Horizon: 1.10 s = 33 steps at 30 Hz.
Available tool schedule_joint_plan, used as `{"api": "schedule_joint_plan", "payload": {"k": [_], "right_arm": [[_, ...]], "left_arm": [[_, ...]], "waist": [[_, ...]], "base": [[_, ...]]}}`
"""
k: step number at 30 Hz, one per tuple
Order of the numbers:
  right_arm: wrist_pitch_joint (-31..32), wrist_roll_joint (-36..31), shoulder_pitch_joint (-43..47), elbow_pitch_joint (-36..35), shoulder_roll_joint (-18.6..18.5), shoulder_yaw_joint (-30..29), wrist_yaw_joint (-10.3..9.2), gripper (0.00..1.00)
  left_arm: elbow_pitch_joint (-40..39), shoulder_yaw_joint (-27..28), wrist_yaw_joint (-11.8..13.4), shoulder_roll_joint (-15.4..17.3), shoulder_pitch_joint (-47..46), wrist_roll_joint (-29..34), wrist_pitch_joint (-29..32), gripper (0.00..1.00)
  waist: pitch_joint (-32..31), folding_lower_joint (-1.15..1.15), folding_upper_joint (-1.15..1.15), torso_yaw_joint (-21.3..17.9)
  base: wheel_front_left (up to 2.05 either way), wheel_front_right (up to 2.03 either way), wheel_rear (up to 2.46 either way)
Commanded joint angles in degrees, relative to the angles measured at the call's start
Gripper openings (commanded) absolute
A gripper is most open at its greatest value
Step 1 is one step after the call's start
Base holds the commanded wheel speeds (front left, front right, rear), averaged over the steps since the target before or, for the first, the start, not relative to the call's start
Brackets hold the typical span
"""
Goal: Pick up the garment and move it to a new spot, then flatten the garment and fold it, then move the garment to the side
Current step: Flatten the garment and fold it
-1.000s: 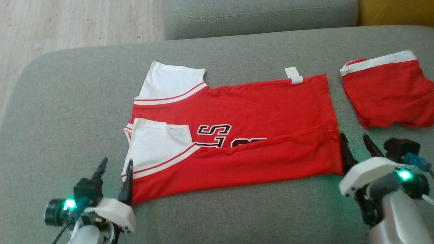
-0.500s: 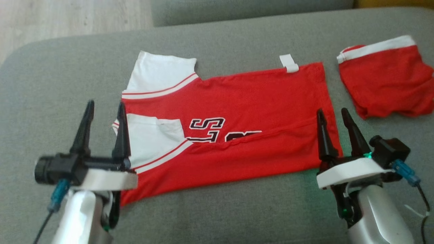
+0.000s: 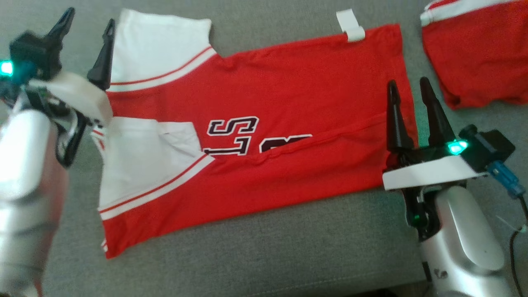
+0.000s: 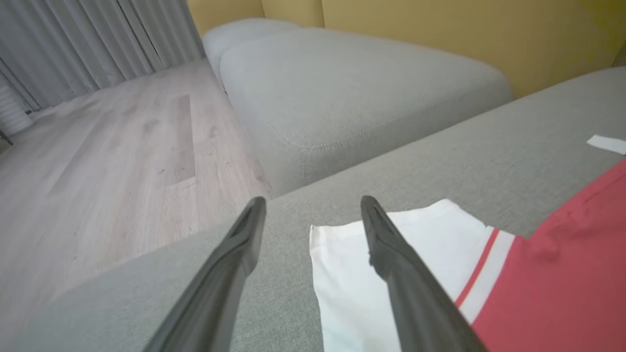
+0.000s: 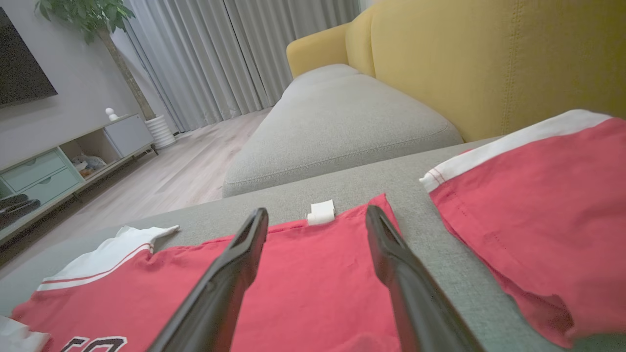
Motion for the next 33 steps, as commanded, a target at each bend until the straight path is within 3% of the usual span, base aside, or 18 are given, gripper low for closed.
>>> {"api": "schedule_joint_plan", "payload": {"k": [1, 7, 10, 25, 26, 27, 28, 29, 33], "right_arm": [[-0.61, 0.47, -1.91, -2.36, -0.28, 1.76, -0.05, 1.0], [-0.76, 0.93, -3.86, -3.75, -0.28, 2.85, -0.05, 1.0], [-0.78, 1.3, -4.36, -4.15, -0.28, 2.6, -0.05, 1.0], [-0.79, 1.46, -4.96, -4.83, -0.28, 2.1, -0.05, 1.0], [-0.79, 1.43, -5.09, -4.74, -0.28, 2.09, -0.05, 1.0], [-0.79, 1.41, -5.19, -4.66, -0.28, 2.05, -0.05, 1.0], [-0.79, 1.38, -5.26, -4.58, -0.28, 1.99, -0.05, 1.0], [-0.79, 1.33, -5.27, -4.49, -0.28, 1.92, -0.05, 1.0], [-0.79, 0.64, -5.07, -3.72, -0.28, 1.41, -0.05, 1.0]], "left_arm": [[0.44, -1.06, -0.28, 3.92, -3.98, -2.05, 2.02, 1.0], [8.81, -8.68, -0.31, 9.09, -13.04, -11.32, 8.85, 1.0], [11.7, -10.68, -0.32, 11.27, -15.74, -14.49, 8.6, 1.0], [18.29, -21.86, -0.32, 11.67, -22.96, -22.98, 7.47, 1.0], [18.31, -22.87, -0.32, 11.57, -23.0, -23.82, 7.91, 0.89], [18.28, -23.84, -0.32, 11.53, -23.01, -24.65, 8.33, 0.47], [18.2, -24.77, -0.33, 11.62, -23.05, -25.39, 8.48, 0.15], [18.17, -25.59, -0.33, 11.77, -23.14, -26.0, 8.3, 0.0], [18.14, -28.07, -0.33, 11.56, -23.24, -27.6, 5.14, 0.0]], "waist": [[3.81, -0.02, 0.0, -1.89], [8.11, -0.02, 0.0, -4.01], [9.69, -0.02, 0.0, -5.28], [13.16, -0.02, 0.0, -6.03], [13.18, -0.02, 0.0, -6.06], [13.15, -0.02, 0.0, -6.05], [13.06, -0.02, 0.0, -6.03], [12.9, -0.02, 0.0, -5.96], [11.4, -0.02, 0.0, -5.14]], "base": [[0.0, 0.0, 0.0], [0.0, 0.0, 0.0], [0.0, 0.0, 0.0], [0.0, 0.0, 0.0], [0.0, 0.0, 0.0], [0.0, 0.0, 0.0], [0.0, 0.0, 0.0], [0.0, 0.0, 0.0], [0.0, 0.0, 0.0]]}}
